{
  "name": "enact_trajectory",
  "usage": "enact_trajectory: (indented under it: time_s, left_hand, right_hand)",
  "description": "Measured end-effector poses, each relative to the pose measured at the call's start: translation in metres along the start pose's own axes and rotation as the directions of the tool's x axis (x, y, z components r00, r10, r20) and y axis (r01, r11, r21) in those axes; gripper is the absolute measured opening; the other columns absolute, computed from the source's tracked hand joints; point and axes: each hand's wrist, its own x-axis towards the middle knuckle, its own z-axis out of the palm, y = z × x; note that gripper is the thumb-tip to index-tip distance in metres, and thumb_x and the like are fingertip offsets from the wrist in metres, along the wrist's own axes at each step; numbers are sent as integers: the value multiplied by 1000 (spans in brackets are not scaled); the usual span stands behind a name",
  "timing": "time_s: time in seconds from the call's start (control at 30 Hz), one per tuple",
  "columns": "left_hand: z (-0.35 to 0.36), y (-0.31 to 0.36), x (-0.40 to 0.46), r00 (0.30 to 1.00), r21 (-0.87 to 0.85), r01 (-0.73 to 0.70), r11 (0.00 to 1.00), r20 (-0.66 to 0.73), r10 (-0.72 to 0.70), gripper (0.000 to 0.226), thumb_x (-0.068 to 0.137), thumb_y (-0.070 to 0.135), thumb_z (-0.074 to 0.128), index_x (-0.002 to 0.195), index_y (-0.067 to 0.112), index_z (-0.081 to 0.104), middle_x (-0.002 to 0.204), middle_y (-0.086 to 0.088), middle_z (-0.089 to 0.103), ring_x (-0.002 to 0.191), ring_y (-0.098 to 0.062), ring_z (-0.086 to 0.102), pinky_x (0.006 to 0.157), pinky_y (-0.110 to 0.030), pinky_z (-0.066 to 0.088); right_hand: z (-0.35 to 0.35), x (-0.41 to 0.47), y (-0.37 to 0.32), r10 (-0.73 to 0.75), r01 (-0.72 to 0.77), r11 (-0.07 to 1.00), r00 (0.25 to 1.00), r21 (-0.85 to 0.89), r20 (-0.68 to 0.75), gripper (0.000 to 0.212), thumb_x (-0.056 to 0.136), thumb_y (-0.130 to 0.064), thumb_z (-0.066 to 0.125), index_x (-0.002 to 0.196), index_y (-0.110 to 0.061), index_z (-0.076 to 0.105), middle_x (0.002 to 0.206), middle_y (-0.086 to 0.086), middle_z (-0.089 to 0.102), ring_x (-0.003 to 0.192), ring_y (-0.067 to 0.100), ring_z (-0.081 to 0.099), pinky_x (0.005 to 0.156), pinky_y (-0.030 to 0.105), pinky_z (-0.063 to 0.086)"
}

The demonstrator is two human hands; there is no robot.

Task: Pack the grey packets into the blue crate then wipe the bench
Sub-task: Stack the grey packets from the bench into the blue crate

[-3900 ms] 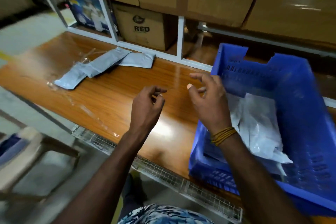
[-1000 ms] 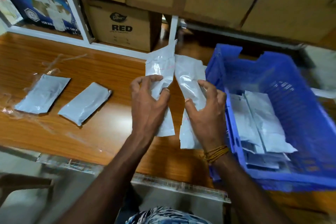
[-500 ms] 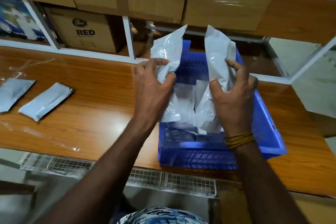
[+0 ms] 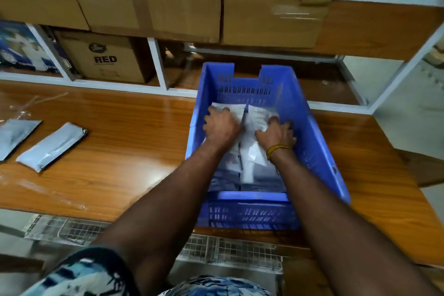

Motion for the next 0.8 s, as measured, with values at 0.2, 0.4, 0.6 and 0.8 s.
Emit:
enact_trajectory:
  time_s: [0.2,0.4,0.6,0.8]
  left_hand:
    - [19,-18,8,951,185,0,983,303,-57,64,91,46,57,147,19,40,157,-23,19,136,-48,34,112,-56,32]
    - [7,-18,-2,948,147,-61,987,317,12,77,88,66,54,150,23,36,158,-23,20,143,-44,26,115,-55,28]
    - [-54,-32,-46,951,-397,-306,865,-92,295,40,93,38,64,130,22,61,129,5,61,113,-10,58,93,-27,50]
    - [-109,-110,-86,917,-545,-329,771,-381,122,15,95,21,61,106,22,71,100,13,70,86,1,63,71,-13,49]
  right_hand:
    - [11,9,11,-48,61,997,974,-52,220,73,88,-61,56,146,-20,36,154,28,16,136,49,32,109,59,32]
    - [-4,0,7,-59,47,992,993,114,101,63,91,-57,53,145,-25,43,147,22,31,132,45,38,110,54,32]
    - [-23,-43,-7,-215,295,871,948,392,-235,45,90,-32,65,132,-21,57,127,16,48,113,33,55,100,35,42]
    - [-31,-101,-59,-369,514,721,852,464,-370,32,88,-27,66,120,-24,63,116,9,50,95,20,58,90,26,46]
